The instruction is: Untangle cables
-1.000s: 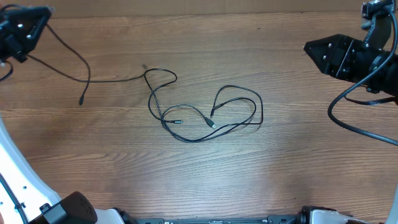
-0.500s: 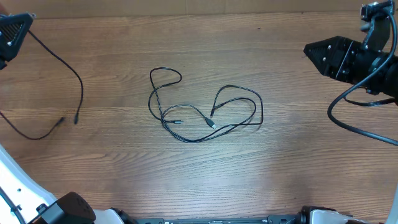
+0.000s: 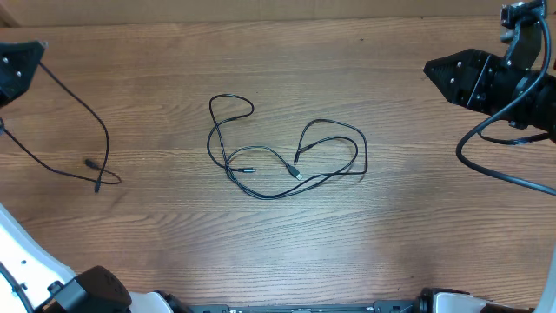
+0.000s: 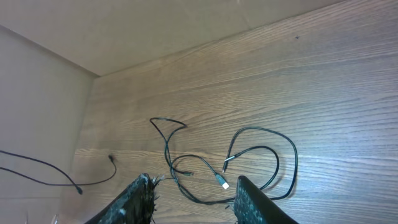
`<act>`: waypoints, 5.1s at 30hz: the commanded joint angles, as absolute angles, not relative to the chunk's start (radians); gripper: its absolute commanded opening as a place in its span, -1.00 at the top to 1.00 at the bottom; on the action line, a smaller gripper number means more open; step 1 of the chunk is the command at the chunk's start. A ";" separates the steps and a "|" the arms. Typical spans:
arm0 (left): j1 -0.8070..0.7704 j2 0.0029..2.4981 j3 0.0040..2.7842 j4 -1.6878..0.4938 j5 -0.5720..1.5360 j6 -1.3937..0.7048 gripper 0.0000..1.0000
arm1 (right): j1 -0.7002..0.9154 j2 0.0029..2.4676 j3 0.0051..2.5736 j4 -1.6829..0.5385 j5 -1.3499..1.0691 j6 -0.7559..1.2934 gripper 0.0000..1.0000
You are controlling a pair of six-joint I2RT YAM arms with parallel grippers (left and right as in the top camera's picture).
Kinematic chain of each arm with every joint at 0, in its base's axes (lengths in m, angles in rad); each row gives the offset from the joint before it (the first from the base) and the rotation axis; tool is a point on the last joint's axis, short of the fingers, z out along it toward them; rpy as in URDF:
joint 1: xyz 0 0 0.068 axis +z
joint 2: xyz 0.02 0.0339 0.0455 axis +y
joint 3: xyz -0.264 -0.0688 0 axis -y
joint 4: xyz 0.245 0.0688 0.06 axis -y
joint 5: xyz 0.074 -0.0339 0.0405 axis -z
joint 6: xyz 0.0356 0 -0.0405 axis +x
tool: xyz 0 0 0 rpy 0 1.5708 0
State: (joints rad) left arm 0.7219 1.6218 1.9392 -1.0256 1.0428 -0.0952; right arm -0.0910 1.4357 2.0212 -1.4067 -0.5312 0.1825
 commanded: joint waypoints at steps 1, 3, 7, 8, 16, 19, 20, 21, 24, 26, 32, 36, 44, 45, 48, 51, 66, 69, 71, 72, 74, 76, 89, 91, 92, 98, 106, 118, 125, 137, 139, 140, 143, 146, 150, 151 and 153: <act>0.728 1.668 1.945 -1.060 0.866 -0.041 0.92 | -0.093 1.439 2.022 -1.404 -0.524 0.178 0.19; 0.730 1.691 1.945 -1.085 0.837 -0.023 0.92 | -0.093 1.439 2.022 -1.404 -0.524 0.178 0.19; 0.738 1.734 1.945 -1.113 0.786 -0.022 0.92 | -0.093 1.439 2.022 -1.404 -0.524 0.178 0.19; 0.739 1.747 1.945 -1.117 0.771 -0.022 0.92 | -0.093 1.439 2.022 -1.404 -0.524 0.178 0.19; 0.772 1.829 1.945 -1.137 0.625 -0.023 0.92 | -0.093 1.439 2.022 -1.404 -0.524 0.178 0.19; 0.791 1.856 1.945 -1.137 0.589 -0.038 0.91 | -0.093 1.439 2.022 -1.404 -0.524 0.178 0.19; 0.798 1.863 1.945 -1.137 0.582 -0.043 0.92 | -0.093 1.439 2.022 -1.404 -0.524 0.178 0.19; 0.808 1.874 1.945 -1.137 0.564 -0.059 0.92 | -0.093 1.439 2.022 -1.404 -0.524 0.178 0.19; 0.835 1.896 1.945 -1.137 0.542 -0.091 0.92 | -0.093 1.439 2.022 -1.404 -0.524 0.178 0.19; 0.852 1.912 1.945 -1.137 0.540 -0.093 0.92 | -0.093 1.439 2.022 -1.404 -0.524 0.178 0.18; 0.883 1.971 1.945 -1.157 0.451 -0.185 0.92 | -0.093 1.439 2.022 -1.404 -0.524 0.178 0.18; 0.883 2.019 1.944 -1.186 0.395 -0.199 0.92 | -0.093 1.439 2.022 -1.404 -0.524 0.178 0.19; 0.883 2.077 1.944 -1.201 0.336 -0.199 0.92 | -0.093 1.439 2.022 -1.404 -0.524 0.178 0.19; 0.883 2.082 1.944 -1.200 0.334 -0.200 0.69 | -0.093 1.439 2.022 -1.403 -0.524 0.178 0.19; 0.883 2.094 1.944 -1.201 0.333 -0.208 -0.39 | -0.093 1.439 2.022 -1.401 -0.524 0.178 0.19; 0.883 2.100 1.944 -1.204 0.342 -0.218 -0.88 | -0.093 1.441 2.022 -1.401 -0.524 0.178 0.19; 0.818 2.086 1.945 -1.200 0.596 -0.062 -1.00 | -0.093 1.478 2.022 -1.401 -0.524 0.178 0.23; 0.763 2.072 1.946 -1.197 0.596 -0.042 -1.00 | -0.093 1.478 2.022 -1.402 -0.524 0.177 0.06; 0.717 2.061 1.946 -1.196 0.595 -0.019 -1.00 | -0.093 1.478 2.022 -1.402 -0.523 0.177 -0.04; 0.675 2.052 1.946 -1.201 0.595 0.004 -1.00 | -0.093 1.478 2.022 -1.402 -0.523 0.177 -0.11; 0.619 2.046 1.946 -1.211 0.593 0.025 -1.00 | -0.093 1.478 2.022 -1.402 -0.519 0.178 -0.17; 0.563 2.045 1.946 -1.224 0.592 0.039 -1.00 | -0.093 1.478 2.022 -1.402 -0.502 0.177 -0.20; 0.118 2.046 1.946 -1.256 0.345 0.177 -1.00 | -0.093 1.478 2.022 -1.406 -0.487 0.178 -0.30; 0.060 2.046 1.946 -1.255 0.330 0.231 -1.00 | -0.093 1.478 2.022 -1.406 -0.487 0.177 -0.31; 0.030 2.046 1.946 -1.253 0.324 0.253 -1.00 | -0.093 1.478 2.022 -1.406 -0.487 0.177 -0.31; -0.089 2.048 1.946 -1.216 0.195 0.295 -1.00 | -0.093 1.478 2.022 -1.409 -0.487 0.177 -0.33; -0.132 2.048 1.946 -1.179 0.054 0.341 -0.90 | -0.093 1.478 2.022 -1.418 -0.486 0.177 -0.35; -0.105 2.102 1.917 -1.090 0.150 0.487 -1.00 | -0.093 1.478 2.022 -1.425 -0.486 0.177 -0.36; -0.105 2.175 1.916 -1.088 0.159 0.486 -0.95 | -0.093 1.482 2.022 -1.424 -0.485 0.177 -0.39; -0.105 2.229 1.916 -1.047 0.241 0.482 0.58 | -0.093 1.483 2.022 -1.425 -0.452 0.177 -0.39; -0.105 2.229 1.916 -1.050 0.246 0.476 0.92 | -0.093 1.483 2.022 -1.425 -0.452 0.177 -0.38; -0.105 2.229 1.916 -1.050 0.254 0.469 0.92 | -0.093 1.483 2.022 -1.425 -0.452 0.177 -0.38; -0.105 2.226 1.916 -1.051 0.286 0.463 0.92 | -0.093 1.483 2.022 -1.428 -0.452 0.177 -0.38; -0.105 2.209 1.916 -1.052 0.316 0.429 0.92 | -0.093 1.483 2.022 -1.433 -0.452 0.177 -0.38; -0.105 2.156 1.929 -1.060 0.335 0.384 0.92 | -0.093 1.483 2.022 -1.439 -0.452 0.176 -0.39; -0.105 2.138 1.932 -1.062 0.340 0.383 0.92 | -0.093 1.483 2.022 -1.441 -0.452 0.175 -0.39; -0.105 2.090 1.936 -1.060 0.341 0.368 0.92 | -0.093 1.483 2.022 -1.446 -0.448 0.173 -0.39</act>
